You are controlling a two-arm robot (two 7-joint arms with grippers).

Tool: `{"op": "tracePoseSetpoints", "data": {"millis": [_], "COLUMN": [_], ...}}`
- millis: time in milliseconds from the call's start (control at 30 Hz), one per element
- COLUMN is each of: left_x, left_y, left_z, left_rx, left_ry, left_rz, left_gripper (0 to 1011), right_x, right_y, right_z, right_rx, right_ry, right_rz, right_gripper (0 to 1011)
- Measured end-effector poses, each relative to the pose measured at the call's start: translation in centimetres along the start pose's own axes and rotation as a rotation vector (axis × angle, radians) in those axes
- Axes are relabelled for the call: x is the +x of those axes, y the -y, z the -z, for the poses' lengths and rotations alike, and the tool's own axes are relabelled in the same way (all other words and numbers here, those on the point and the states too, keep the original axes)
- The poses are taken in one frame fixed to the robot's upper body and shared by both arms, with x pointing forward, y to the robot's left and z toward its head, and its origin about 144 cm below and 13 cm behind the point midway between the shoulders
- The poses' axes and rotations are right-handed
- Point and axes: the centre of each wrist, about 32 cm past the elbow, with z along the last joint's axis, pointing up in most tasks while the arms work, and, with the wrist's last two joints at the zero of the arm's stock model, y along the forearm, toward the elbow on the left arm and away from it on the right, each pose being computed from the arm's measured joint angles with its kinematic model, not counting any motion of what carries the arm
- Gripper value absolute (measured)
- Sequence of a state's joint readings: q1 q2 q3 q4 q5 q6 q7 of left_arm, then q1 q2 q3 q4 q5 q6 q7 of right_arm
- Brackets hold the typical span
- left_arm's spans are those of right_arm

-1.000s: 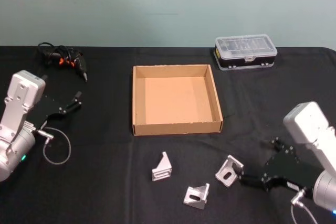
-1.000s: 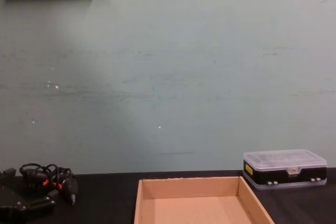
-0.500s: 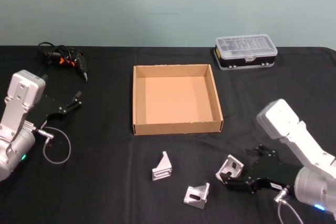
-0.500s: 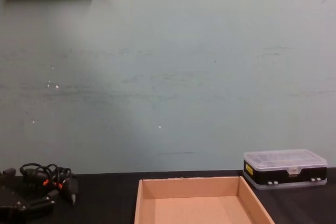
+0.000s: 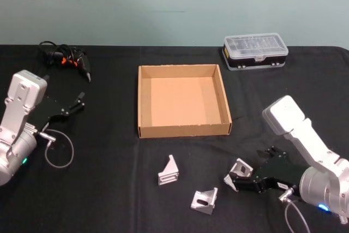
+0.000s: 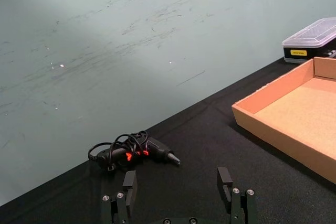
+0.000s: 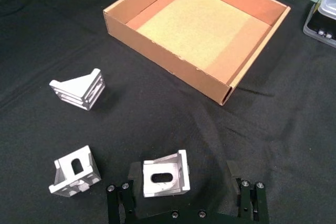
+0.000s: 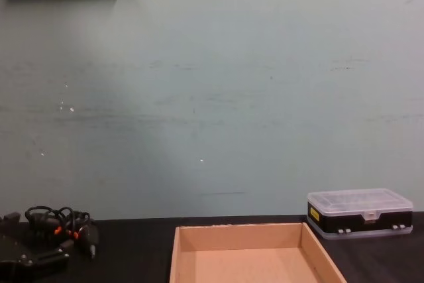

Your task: Use one hand to pick up the angle iron from the table and place it into the box.

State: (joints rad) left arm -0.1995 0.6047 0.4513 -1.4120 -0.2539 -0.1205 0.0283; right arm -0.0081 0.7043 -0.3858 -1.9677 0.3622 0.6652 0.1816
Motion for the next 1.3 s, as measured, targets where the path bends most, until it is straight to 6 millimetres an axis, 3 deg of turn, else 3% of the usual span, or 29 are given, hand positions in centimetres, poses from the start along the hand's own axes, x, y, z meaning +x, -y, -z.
{"op": "tracePoseSetpoints", "data": {"millis": [800, 933, 1300], "left_x": [0.0, 0.0, 0.0], "left_y": [0.0, 0.0, 0.0], "left_z": [0.0, 0.0, 0.0], "left_rx": [0.0, 0.0, 0.0], "left_ry": [0.0, 0.0, 0.0], "left_rz": [0.0, 0.0, 0.0], "left_gripper": [1000, 1000, 1000], "right_x": [-0.07, -0.08, -0.1], "right_y": [-1.05, -1.03, -1.02], "right_z": [0.54, 0.53, 0.52], "right_rx": [-0.01, -0.01, -0.009], "right_ry": [-0.029, -0.029, -0.029], "right_rz": [0.004, 0.003, 0.001], "right_gripper": [1003, 947, 628]}}
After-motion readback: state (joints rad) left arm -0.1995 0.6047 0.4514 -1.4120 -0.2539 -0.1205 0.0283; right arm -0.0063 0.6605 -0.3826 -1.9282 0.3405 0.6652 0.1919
